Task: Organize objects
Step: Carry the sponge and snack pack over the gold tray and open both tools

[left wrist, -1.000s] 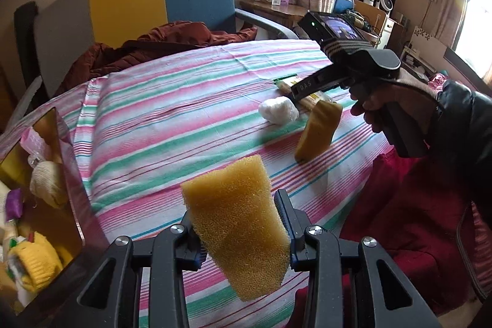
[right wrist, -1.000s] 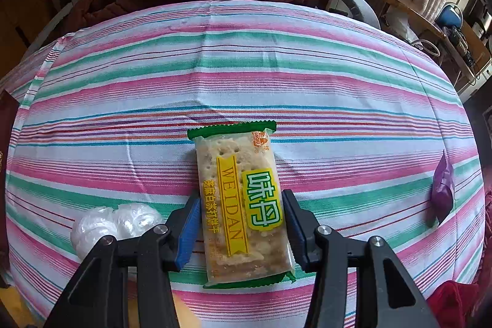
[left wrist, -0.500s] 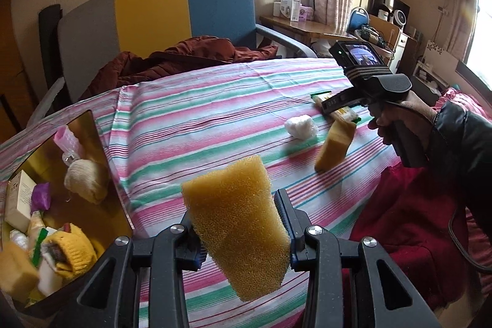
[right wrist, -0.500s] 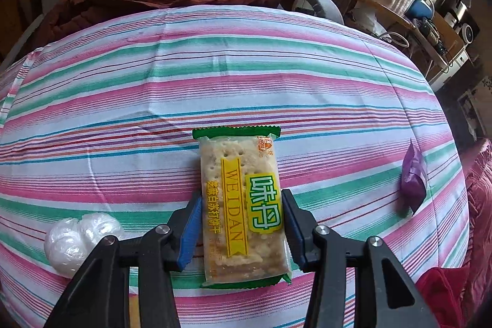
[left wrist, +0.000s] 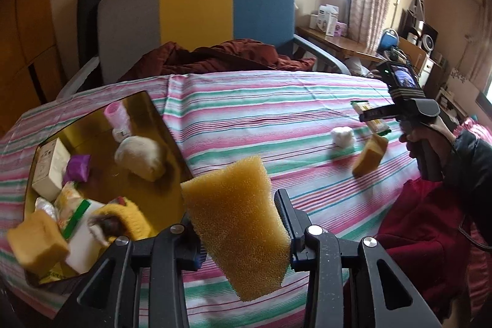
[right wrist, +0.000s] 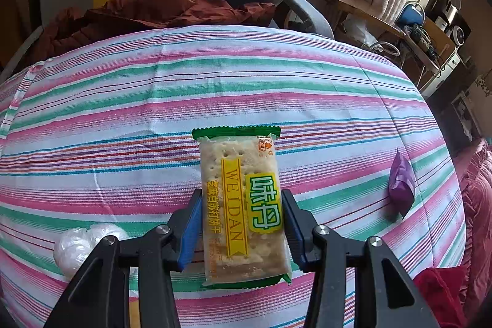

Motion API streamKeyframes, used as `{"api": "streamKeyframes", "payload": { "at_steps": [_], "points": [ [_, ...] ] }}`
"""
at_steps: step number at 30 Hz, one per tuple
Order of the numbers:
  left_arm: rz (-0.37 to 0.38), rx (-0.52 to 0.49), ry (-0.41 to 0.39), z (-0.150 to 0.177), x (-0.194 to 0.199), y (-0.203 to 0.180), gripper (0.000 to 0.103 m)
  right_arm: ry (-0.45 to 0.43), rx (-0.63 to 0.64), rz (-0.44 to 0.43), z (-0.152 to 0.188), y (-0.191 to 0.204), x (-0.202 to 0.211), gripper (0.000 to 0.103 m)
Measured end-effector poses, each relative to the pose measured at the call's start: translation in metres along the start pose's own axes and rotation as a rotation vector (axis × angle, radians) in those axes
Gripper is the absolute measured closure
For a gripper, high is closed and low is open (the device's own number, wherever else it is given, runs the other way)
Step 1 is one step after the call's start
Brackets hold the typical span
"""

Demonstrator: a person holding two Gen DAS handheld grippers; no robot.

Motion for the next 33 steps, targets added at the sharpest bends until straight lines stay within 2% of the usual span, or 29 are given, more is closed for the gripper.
{"api": "streamKeyframes", "payload": {
  "at_steps": [7,14,19,23,28,33],
  "points": [
    [-0.06,0.13,0.005,0.005,0.006,0.068,0.064,-0.03,0.004,-0.002,-0.006,0.009,0.015,0.054],
    [-0.123,0.269,-0.021,0.009,0.02,0.137,0.064,-0.11,0.04,-0.09,-0.018,0.06,0.065,0.054],
    [-0.144,0.365,-0.028,0.02,0.03,0.179,0.064,-0.152,0.127,-0.246,-0.016,0.14,0.095,0.054],
    [-0.142,0.436,-0.041,0.024,0.039,0.208,0.064,-0.153,0.218,-0.415,-0.001,0.221,0.11,0.054],
    [-0.136,0.502,-0.046,0.028,0.043,0.233,0.064,-0.103,0.328,-0.603,0.028,0.322,0.117,0.054],
    [-0.108,0.526,-0.038,0.031,0.039,0.239,0.064,-0.043,0.404,-0.688,0.052,0.389,0.11,0.054]
  ]
}}
Point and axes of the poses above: each gripper's, at about its wrist camera, not at the fingertips, and x roughly against the way its jaws point, y to its left, z to its underside, the point moved 8 cm from there along -x, roughly the way its jaws point, and after that the axes turned 12 degrees about -z, right-handed, at the moved point
